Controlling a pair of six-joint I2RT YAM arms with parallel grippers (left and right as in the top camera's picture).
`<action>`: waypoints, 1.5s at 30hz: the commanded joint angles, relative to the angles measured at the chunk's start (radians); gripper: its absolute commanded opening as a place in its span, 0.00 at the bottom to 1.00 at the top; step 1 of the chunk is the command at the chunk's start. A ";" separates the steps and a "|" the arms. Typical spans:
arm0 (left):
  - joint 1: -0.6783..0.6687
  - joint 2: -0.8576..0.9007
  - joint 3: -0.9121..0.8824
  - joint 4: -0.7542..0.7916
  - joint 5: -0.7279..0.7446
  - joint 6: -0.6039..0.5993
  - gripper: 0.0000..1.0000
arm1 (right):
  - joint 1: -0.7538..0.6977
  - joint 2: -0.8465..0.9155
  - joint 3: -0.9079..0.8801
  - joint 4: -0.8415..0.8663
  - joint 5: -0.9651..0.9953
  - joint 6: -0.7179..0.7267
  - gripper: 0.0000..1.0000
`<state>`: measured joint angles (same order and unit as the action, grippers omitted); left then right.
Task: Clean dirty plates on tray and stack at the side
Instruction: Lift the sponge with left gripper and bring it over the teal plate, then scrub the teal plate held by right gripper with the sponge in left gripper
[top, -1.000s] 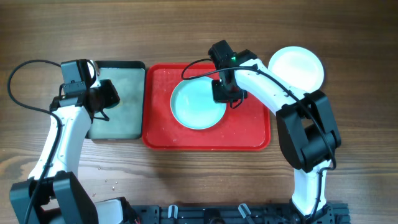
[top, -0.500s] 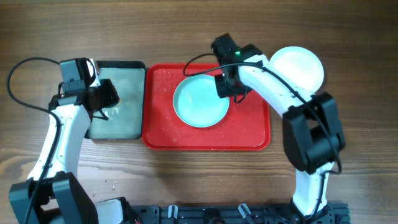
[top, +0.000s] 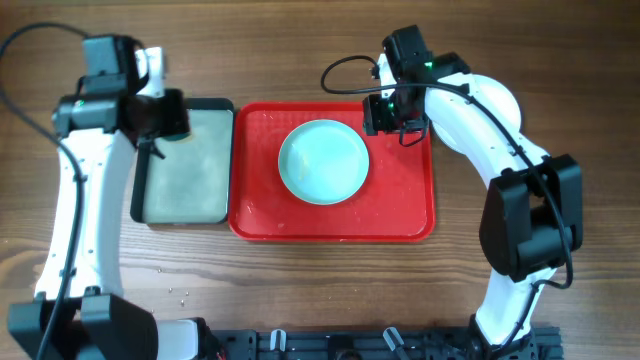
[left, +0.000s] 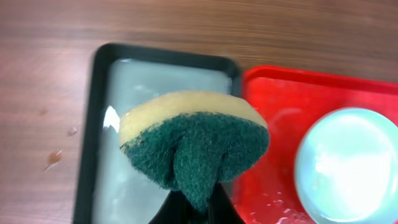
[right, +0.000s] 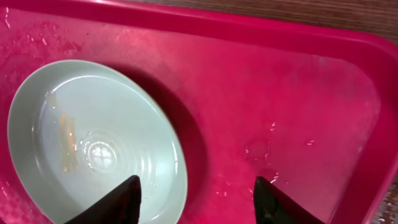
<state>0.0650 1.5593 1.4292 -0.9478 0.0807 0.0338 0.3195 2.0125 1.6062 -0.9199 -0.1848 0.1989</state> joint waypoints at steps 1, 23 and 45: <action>-0.110 0.056 0.027 0.039 0.109 0.041 0.04 | -0.014 -0.012 0.019 -0.018 -0.027 -0.015 0.63; -0.390 0.227 -0.016 0.209 0.162 -0.147 0.04 | 0.017 -0.011 -0.214 0.128 -0.128 0.043 0.25; -0.395 0.289 -0.076 0.288 0.162 -0.207 0.04 | 0.029 -0.006 -0.291 0.240 -0.128 0.149 0.13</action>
<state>-0.3229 1.8366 1.3609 -0.6682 0.2310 -0.1612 0.3401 2.0117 1.3506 -0.7006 -0.2958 0.3107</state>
